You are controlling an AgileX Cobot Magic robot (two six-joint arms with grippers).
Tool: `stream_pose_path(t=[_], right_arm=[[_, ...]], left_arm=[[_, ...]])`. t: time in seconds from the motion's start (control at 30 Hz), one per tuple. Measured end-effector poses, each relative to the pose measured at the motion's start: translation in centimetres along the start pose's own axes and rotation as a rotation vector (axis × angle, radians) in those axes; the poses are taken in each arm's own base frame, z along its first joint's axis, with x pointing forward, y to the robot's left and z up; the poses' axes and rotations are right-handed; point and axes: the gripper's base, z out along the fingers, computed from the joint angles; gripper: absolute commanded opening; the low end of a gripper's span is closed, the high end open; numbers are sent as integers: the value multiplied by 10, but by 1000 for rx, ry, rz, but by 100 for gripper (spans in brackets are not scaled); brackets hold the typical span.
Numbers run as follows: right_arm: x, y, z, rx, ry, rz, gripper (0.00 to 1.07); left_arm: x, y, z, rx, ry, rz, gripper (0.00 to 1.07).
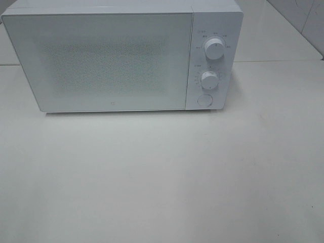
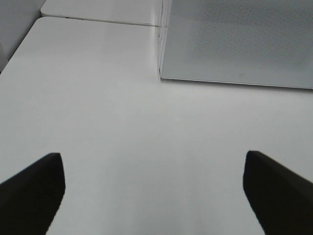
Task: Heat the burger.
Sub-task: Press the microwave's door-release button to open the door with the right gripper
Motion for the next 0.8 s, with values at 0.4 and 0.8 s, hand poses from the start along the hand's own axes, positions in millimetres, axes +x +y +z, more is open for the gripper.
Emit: stream_pose_path(t=[0.4, 0.8], right_arm=[[39, -6, -30, 216, -210, 104, 76], [54, -3, -40, 270, -301, 126, 76]], left_arm=[[0, 0, 0, 0, 0, 0, 91], [0, 0, 0, 0, 0, 0, 91]])
